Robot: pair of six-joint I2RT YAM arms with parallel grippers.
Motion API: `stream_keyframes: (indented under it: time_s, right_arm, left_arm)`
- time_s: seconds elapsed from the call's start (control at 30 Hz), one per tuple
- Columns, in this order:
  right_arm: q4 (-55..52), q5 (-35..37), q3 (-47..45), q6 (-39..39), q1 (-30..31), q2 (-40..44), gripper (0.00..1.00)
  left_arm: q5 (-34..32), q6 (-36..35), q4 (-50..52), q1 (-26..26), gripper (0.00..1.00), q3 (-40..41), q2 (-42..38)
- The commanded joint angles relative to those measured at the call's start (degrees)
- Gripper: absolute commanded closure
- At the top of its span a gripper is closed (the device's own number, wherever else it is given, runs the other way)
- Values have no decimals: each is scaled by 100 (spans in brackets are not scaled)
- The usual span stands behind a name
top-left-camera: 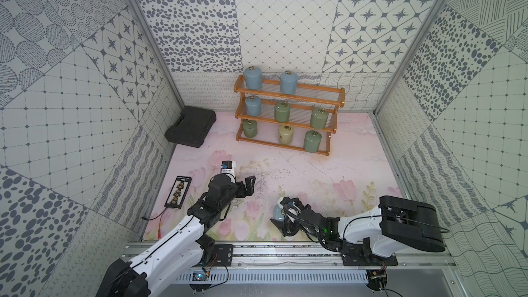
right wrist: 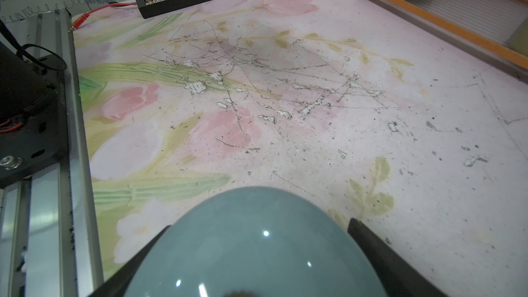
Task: Remove the tea canisters from the shelf
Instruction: Place the tea canister at the center of the board.
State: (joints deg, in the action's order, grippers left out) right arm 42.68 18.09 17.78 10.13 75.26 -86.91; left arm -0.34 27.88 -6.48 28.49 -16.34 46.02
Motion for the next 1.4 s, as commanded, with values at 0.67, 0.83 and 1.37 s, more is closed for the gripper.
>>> stream_keyframes:
  time_s: [0.67,0.83,1.37]
  right_arm:
    - [-1834,320,330,-108,15,2272,0]
    - [-2569,378,650,-45,-193,2936,0]
    - [-3236,-1489,1957,94,-2349,2472,0]
  left_arm:
    - [145,-703,544,7,0,-748,4]
    - [-136,-1065,1014,7,0,-1521,454]
    - [1604,-2154,1742,-1501,0,-5881,3346]
